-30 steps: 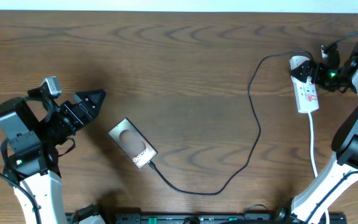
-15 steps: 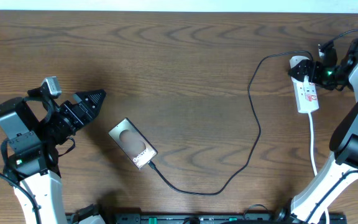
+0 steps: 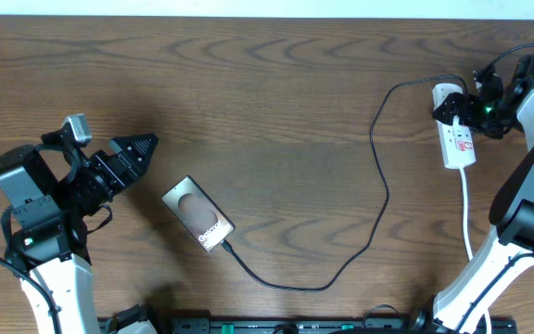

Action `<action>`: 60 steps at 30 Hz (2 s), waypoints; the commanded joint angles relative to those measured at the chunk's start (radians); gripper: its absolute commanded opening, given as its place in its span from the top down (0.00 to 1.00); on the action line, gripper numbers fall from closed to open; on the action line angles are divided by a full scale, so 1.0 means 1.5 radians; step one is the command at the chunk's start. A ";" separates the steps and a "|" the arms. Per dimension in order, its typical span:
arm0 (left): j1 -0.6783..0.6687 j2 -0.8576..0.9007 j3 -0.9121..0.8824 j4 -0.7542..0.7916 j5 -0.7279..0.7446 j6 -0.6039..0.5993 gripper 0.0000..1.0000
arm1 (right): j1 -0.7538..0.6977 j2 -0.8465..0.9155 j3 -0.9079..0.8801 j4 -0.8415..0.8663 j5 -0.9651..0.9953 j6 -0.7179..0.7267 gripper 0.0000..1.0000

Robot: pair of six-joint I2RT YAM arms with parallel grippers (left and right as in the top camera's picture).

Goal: Plug charger to phone and switch on socket

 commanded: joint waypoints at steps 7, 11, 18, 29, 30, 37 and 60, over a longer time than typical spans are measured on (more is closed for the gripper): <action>0.002 0.000 0.000 -0.004 0.008 -0.001 0.16 | 0.004 0.012 -0.009 0.000 -0.030 0.005 0.01; 0.002 0.000 0.000 -0.004 0.008 -0.001 0.16 | 0.004 0.012 -0.009 0.010 -0.092 -0.007 0.01; 0.002 0.000 0.000 -0.004 0.008 -0.001 0.16 | 0.005 0.012 -0.009 0.005 -0.100 -0.009 0.01; 0.002 0.000 0.000 -0.004 0.008 -0.001 0.16 | 0.006 0.012 -0.009 0.002 -0.129 -0.025 0.01; 0.002 0.000 0.000 -0.004 0.008 -0.001 0.16 | 0.006 0.012 -0.009 0.003 -0.130 -0.025 0.01; 0.002 0.000 0.000 -0.004 0.008 -0.001 0.16 | 0.006 0.012 -0.009 0.005 -0.132 -0.037 0.01; 0.002 0.000 0.000 -0.019 0.007 0.004 0.15 | 0.006 0.012 -0.012 -0.007 -0.119 -0.016 0.01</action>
